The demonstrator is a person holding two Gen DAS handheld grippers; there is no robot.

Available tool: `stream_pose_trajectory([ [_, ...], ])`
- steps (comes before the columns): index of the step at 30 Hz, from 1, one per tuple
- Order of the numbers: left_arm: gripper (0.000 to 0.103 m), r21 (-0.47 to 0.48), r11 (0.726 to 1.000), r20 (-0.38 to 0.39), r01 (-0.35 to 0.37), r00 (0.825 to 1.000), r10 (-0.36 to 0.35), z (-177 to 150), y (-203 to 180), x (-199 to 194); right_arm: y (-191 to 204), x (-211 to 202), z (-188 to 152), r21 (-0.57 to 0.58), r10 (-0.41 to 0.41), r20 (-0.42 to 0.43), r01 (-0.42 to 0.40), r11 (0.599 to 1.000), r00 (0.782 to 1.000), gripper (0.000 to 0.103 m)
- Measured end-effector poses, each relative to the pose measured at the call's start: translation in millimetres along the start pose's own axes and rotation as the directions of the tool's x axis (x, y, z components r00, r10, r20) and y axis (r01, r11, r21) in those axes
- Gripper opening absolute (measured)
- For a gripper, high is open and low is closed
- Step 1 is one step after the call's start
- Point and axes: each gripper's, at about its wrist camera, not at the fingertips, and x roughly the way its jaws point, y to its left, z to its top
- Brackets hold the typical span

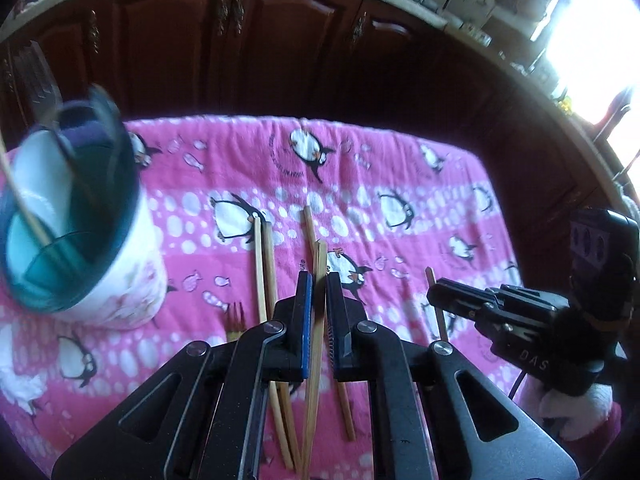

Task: Organize utensils
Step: 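Lift the held chopsticks with both tools and carry them over the cup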

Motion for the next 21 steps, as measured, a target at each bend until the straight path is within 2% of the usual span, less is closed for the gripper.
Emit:
stream_pose_trajectory([
  [5, 0.006, 0.004, 1.000, 0.050, 0.023, 0.998, -0.023, -10.4, -0.4, -34.1, 24.4, -29.0, -0.5, -0.054, 0.038, 0.049, -0.035, 0.998, 0.998, 0.005],
  [7, 0.006, 0.005, 1.000, 0.066, 0.024, 0.998, -0.024, -13.4, 2.9, -46.5, 31.2, -32.9, -0.8, -0.084, 0.024, 0.054, -0.019, 0.996, 0.998, 0.005],
  [11, 0.006, -0.025, 0.999, 0.083, 0.022, 0.996, -0.020, -19.1, 13.3, -61.5, 26.9, -21.8, -3.0, -0.079, -0.019, 0.005, 0.020, 0.997, 1.000, 0.006],
  [13, 0.006, -0.038, 0.999, 0.091, 0.026, 0.996, -0.022, -22.9, 16.7, -67.2, 27.4, 1.8, -8.1, -0.106, -0.080, -0.058, 0.073, 0.992, 0.995, 0.022],
  [14, 0.006, -0.042, 0.999, 0.093, 0.029, 0.995, -0.025, -24.6, 17.4, -69.6, 26.9, 11.6, -12.0, -0.122, -0.107, -0.079, 0.097, 0.988, 0.991, 0.034],
  [17, 0.006, -0.048, 0.998, 0.102, 0.035, 0.994, -0.030, -30.2, 17.4, -76.9, 26.1, 51.9, -20.9, -0.139, -0.147, -0.161, 0.125, 0.982, 0.976, 0.034],
  [21, 0.006, -0.056, 0.998, 0.107, 0.038, 0.994, -0.031, -33.3, 21.2, -87.4, 25.6, 96.1, -23.6, -0.166, -0.214, -0.201, 0.182, 0.969, 0.956, 0.014],
])
